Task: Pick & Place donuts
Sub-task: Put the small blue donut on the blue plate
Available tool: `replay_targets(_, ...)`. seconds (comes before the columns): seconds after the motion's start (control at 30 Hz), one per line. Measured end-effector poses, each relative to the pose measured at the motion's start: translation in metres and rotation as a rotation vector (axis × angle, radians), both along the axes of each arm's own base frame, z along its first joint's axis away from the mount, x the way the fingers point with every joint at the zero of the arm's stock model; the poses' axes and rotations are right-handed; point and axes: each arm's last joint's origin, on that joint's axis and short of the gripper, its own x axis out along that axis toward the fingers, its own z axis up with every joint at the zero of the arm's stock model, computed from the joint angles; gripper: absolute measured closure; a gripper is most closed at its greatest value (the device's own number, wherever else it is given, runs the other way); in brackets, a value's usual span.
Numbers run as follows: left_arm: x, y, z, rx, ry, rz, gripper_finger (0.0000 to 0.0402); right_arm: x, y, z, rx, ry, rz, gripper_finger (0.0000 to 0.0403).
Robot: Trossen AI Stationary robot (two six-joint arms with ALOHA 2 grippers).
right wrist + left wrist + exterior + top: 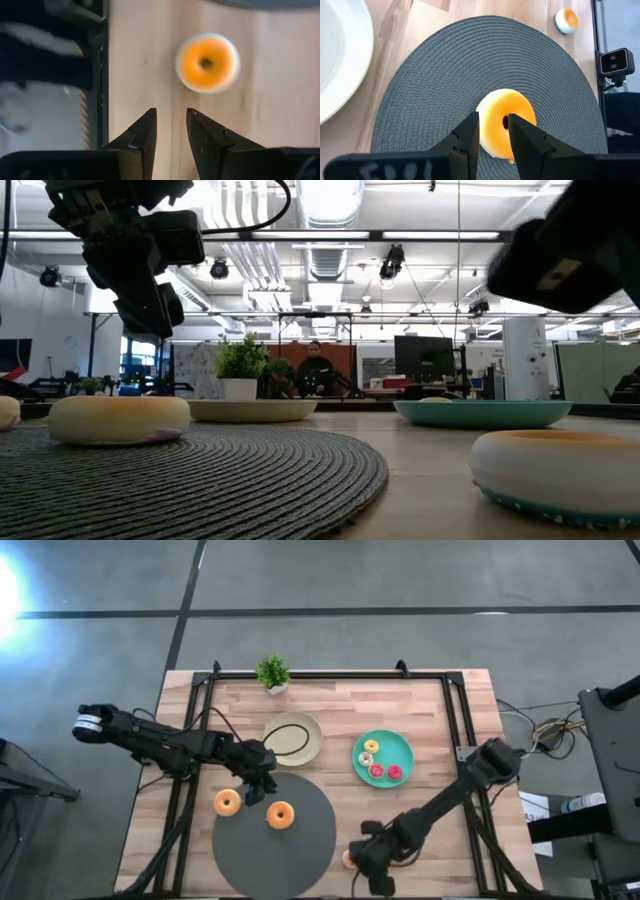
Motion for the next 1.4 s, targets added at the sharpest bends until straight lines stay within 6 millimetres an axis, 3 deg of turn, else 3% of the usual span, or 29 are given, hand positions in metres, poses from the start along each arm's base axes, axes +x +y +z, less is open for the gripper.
replay_targets(0.23,0.0,0.0,0.0,0.0,0.002,-0.002,0.0323,0.028,0.018,-0.011,-0.146,0.005,0.123,0.028)
replay_targets(0.53,-0.001,0.0,-0.001,0.002,0.006,-0.004,0.0323,0.024,0.029,-0.02,-0.192,0.002,0.158,0.024)
replay_targets(0.83,-0.001,0.0,-0.001,0.005,0.008,-0.006,0.0323,0.023,0.028,-0.013,-0.3,-0.087,0.139,0.0239)
replay_targets(1.13,-0.001,0.0,-0.001,0.005,0.007,-0.007,0.0323,0.026,0.029,-0.022,-0.339,-0.107,0.155,0.0243)
replay_targets(1.4,-0.001,0.0,-0.001,0.004,0.008,-0.005,0.0323,0.03,0.031,-0.031,-0.348,-0.125,0.149,0.0271)
